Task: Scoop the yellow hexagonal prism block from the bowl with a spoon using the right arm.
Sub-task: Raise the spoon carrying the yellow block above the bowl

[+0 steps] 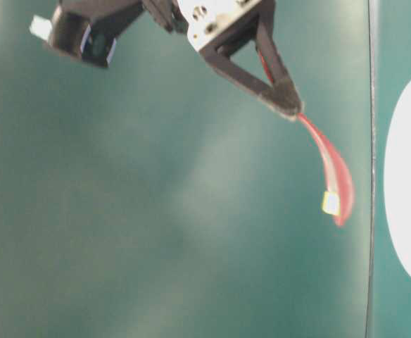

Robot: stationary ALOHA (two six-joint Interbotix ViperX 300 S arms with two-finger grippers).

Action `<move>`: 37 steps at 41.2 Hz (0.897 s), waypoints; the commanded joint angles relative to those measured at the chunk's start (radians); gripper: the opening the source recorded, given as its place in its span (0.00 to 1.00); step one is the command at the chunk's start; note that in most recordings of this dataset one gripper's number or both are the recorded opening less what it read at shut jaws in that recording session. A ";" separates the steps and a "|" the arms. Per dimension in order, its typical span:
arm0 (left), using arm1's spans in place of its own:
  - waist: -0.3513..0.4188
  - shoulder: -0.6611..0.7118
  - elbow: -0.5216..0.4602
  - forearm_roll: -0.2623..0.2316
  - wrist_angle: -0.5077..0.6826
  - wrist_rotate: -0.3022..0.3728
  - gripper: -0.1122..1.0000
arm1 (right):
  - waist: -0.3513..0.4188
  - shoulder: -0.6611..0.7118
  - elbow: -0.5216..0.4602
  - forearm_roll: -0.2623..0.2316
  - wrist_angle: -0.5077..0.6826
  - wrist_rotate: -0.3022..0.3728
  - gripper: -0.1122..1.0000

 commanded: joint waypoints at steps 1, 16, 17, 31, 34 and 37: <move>0.002 0.005 -0.029 0.003 -0.029 0.000 0.13 | 0.012 -0.048 0.023 0.003 -0.054 0.000 0.32; 0.002 0.018 -0.029 0.003 -0.087 -0.011 0.13 | 0.057 -0.107 0.132 0.003 -0.224 0.000 0.32; 0.002 0.018 -0.029 0.003 -0.087 -0.012 0.13 | 0.058 -0.107 0.135 0.003 -0.229 0.000 0.32; 0.002 0.021 -0.029 0.003 -0.080 -0.020 0.13 | 0.067 -0.107 0.144 0.003 -0.258 0.000 0.32; 0.002 0.021 -0.029 0.002 -0.080 -0.020 0.13 | 0.069 -0.107 0.144 0.003 -0.262 0.000 0.32; 0.002 0.021 -0.028 0.003 -0.080 -0.020 0.13 | 0.067 -0.107 0.144 0.003 -0.273 0.000 0.32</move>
